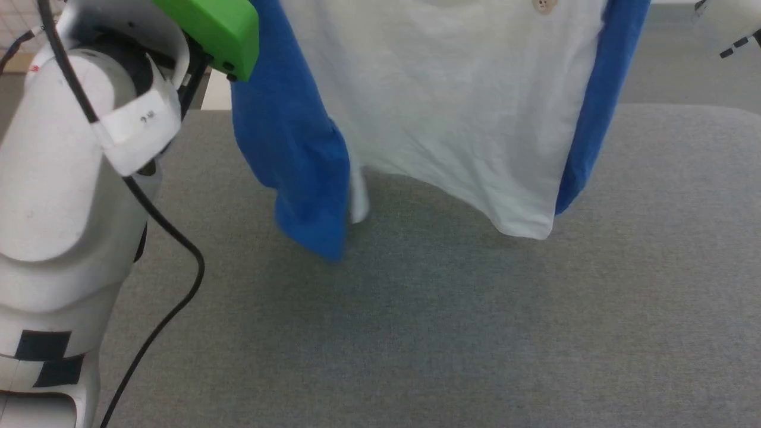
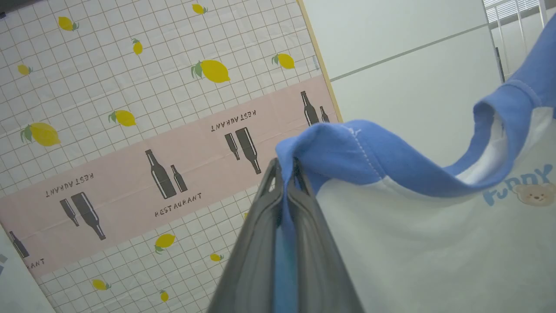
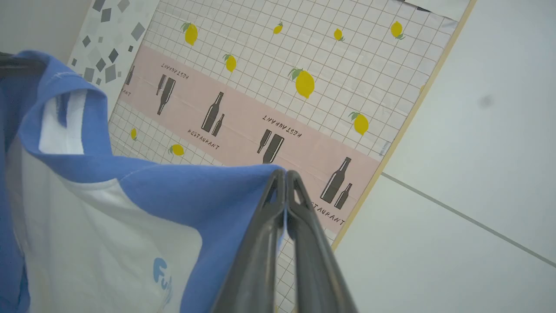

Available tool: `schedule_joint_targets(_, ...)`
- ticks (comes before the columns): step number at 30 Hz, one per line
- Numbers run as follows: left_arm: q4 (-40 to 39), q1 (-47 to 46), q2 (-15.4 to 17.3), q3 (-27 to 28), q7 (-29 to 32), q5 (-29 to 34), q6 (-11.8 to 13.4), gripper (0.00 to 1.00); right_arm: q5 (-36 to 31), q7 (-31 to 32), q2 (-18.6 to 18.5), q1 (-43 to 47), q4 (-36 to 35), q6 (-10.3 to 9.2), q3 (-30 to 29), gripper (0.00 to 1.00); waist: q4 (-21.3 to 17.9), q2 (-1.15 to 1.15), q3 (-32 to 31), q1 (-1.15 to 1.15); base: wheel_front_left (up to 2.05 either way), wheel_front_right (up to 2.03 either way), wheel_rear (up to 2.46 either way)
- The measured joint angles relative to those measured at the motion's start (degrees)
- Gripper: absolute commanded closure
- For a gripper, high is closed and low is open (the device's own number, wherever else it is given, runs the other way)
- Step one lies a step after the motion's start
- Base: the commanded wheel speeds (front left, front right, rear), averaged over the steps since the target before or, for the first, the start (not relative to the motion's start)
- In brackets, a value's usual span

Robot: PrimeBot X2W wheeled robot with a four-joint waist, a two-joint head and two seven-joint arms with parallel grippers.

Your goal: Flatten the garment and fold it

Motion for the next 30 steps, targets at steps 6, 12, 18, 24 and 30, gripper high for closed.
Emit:
schedule_joint_targets(6,-2.7,-1.2,0.1,1.3,4.6,-2.8,0.1,1.0,1.3,3.5,0.0,-2.1,-1.5,0.0,0.3,1.0,-1.5,0.0,-1.1,0.0,0.0,0.0,0.0)
schedule_joint_targets(12,-4.5,-2.7,0.7,2.6,10.7,-4.6,1.5,1.0,2.6,7.8,0.7,-4.4,-1.1,0.0,0.3,1.0,-2.3,0.0,1.0,0.0,0.0,0.0,0.0)
schedule_joint_targets(18,-1.9,-7.8,0.2,3.4,12.8,-4.6,3.7,1.0,1.7,10.1,2.3,-11.1,5.0,0.0,0.4,1.0,-3.0,0.0,6.1,0.0,0.0,0.0,0.0)
schedule_joint_targets(24,4.7,-21.2,-2.8,3.7,7.5,0.5,6.3,1.0,-3.4,6.9,3.0,-25.1,13.0,0.0,1.7,1.0,-3.3,0.0,13.7,0.0,0.0,0.0,0.0)
schedule_joint_targets(30,14.5,-34.4,-6.0,4.6,-4.8,4.9,9.1,1.0,-11.1,-0.5,5.2,-37.8,23.2,0.0,2.1,1.0,-3.3,0.0,21.8,0.01,0.0,0.0,0.0)
